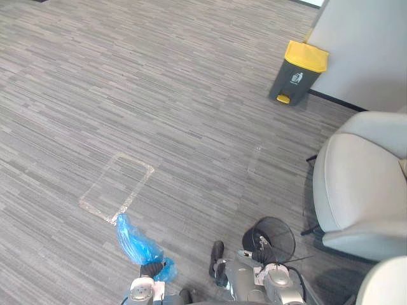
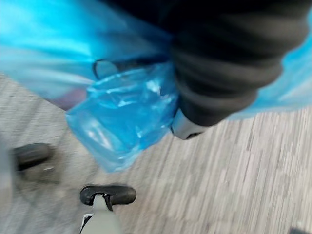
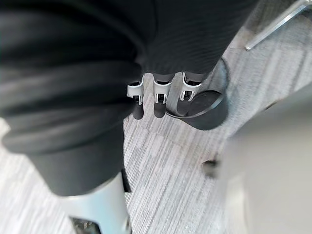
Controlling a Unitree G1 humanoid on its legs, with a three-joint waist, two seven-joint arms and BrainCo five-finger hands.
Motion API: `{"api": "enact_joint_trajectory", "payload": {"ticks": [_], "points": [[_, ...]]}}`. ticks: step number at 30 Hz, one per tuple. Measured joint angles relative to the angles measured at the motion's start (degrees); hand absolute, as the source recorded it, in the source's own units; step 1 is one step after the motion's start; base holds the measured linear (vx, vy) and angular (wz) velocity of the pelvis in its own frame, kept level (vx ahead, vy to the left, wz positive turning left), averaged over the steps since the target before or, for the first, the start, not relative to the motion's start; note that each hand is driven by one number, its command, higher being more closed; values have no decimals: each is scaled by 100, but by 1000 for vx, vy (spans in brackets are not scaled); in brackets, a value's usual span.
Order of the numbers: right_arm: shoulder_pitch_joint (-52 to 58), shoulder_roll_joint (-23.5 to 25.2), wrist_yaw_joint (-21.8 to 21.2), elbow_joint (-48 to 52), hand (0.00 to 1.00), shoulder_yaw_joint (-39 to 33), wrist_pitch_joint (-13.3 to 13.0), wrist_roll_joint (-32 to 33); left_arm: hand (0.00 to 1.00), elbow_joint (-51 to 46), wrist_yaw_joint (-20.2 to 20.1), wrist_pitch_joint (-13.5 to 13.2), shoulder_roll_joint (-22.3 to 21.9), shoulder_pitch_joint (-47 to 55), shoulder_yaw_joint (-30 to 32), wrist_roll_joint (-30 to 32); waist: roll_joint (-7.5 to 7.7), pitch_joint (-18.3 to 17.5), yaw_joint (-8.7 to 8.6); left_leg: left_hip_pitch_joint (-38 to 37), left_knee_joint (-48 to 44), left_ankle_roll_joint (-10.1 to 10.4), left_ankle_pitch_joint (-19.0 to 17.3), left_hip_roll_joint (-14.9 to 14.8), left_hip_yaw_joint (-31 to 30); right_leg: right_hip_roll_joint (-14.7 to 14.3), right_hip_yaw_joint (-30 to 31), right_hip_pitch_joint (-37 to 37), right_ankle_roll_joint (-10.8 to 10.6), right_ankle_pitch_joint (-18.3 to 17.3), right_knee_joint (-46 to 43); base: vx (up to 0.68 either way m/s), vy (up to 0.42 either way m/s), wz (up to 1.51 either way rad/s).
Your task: Gather rubbish on tea table into small bin, then transfer packed bag to large trash can.
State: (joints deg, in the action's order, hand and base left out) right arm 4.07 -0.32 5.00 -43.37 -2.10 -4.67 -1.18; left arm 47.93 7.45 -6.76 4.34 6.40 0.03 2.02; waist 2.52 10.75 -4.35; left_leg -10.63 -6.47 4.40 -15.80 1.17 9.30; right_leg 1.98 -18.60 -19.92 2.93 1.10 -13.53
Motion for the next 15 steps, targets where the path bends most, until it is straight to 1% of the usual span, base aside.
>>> {"api": "enact_joint_trajectory", "payload": {"ticks": [1,2,3,4,5,6,7,8,9,10,11,12,13,14,15], "points": [[69,-14,-27,-25,0,-2,5,5,100,54,9,20,16,-85,8,-2,8,-54,-3,247,-903,160,-272,-154,-80,-60,-12,71,392,211,-51,520,-132,52],[50,-36,-31,-14,0,-1,10,6,100,45,5,19,-16,-99,7,-1,-114,-48,19,425,-1359,195,-294,-310,-47,-122,-46,171,424,187,-45,784,-184,30],[43,-43,-31,60,0,4,4,10,100,31,-5,17,-60,-116,18,-1,-233,-16,32,886,-2635,319,-50,-560,164,-266,-39,445,471,-92,58,654,-116,-20],[39,-19,-26,195,0,14,13,48,100,-5,-4,13,-106,-73,103,-1,-347,31,88,1114,-3592,165,343,-853,340,-426,151,797,506,-247,191,673,-102,-36],[35,5,-24,241,0,18,10,126,100,-6,-4,13,-132,-47,125,-1,-370,41,103,1209,-3904,124,324,-961,448,-489,260,936,514,-307,230,630,-57,-74],[38,66,-10,336,0,7,9,193,100,-18,-3,14,-170,-45,130,0,-340,54,124,1333,-4393,-30,152,-1094,616,-508,488,1311,512,-469,323,604,-47,-65],[56,74,-10,429,0,4,6,244,100,-92,-11,8,-213,-51,126,0,-311,69,135,1429,-4498,-80,50,-1122,670,-487,669,1588,500,-535,408,672,-32,-76],[41,90,-6,460,0,2,-3,250,100,-198,-14,-10,-287,-34,155,0,-294,70,157,1523,-4465,-79,-75,-1170,747,-470,851,1777,508,-584,456,506,31,-81],[41,105,0,531,0,1,-8,262,100,-318,-16,-19,-394,-26,219,0,-293,72,204,1746,-4388,-159,-226,-1216,747,-446,1104,2003,496,-666,526,576,96,-101],[86,125,19,663,0,-1,-9,356,100,-419,-18,-22,-443,-7,262,-1,-269,86,283,2008,-4258,-286,-301,-1232,717,-380,1346,2198,393,-779,592,455,128,-100],[91,144,25,685,0,-1,-10,358,100,-450,-18,-21,-469,7,317,-1,-256,91,340,2175,-4142,-320,-321,-1226,674,-334,1473,2285,331,-849,596,427,182,-89],[99,166,40,691,0,-4,-9,357,100,-455,-14,-20,-497,5,347,-3,-228,108,380,2394,-3907,-307,-321,-1197,504,-256,1612,2404,252,-949,588,400,225,-75],[122,192,67,695,0,-36,-7,356,100,-522,-15,-24,-540,2,350,-2,-207,129,420,2635,-3369,-271,-296,-1054,188,-135,1742,2574,147,-1088,551,480,300,-78],[228,227,73,697,0,-104,-7,356,100,-583,-15,-38,-591,7,340,-4,-204,126,463,2753,-2616,-145,-94,-873,-158,-7,1919,2702,-33,-1325,428,461,348,-77],[338,227,76,703,0,-145,-8,356,100,-589,-13,-47,-643,35,337,-4,-290,87,486,2738,-1929,-46,274,-834,-461,-7,2072,2706,-205,-1538,292,305,248,-66]]}}
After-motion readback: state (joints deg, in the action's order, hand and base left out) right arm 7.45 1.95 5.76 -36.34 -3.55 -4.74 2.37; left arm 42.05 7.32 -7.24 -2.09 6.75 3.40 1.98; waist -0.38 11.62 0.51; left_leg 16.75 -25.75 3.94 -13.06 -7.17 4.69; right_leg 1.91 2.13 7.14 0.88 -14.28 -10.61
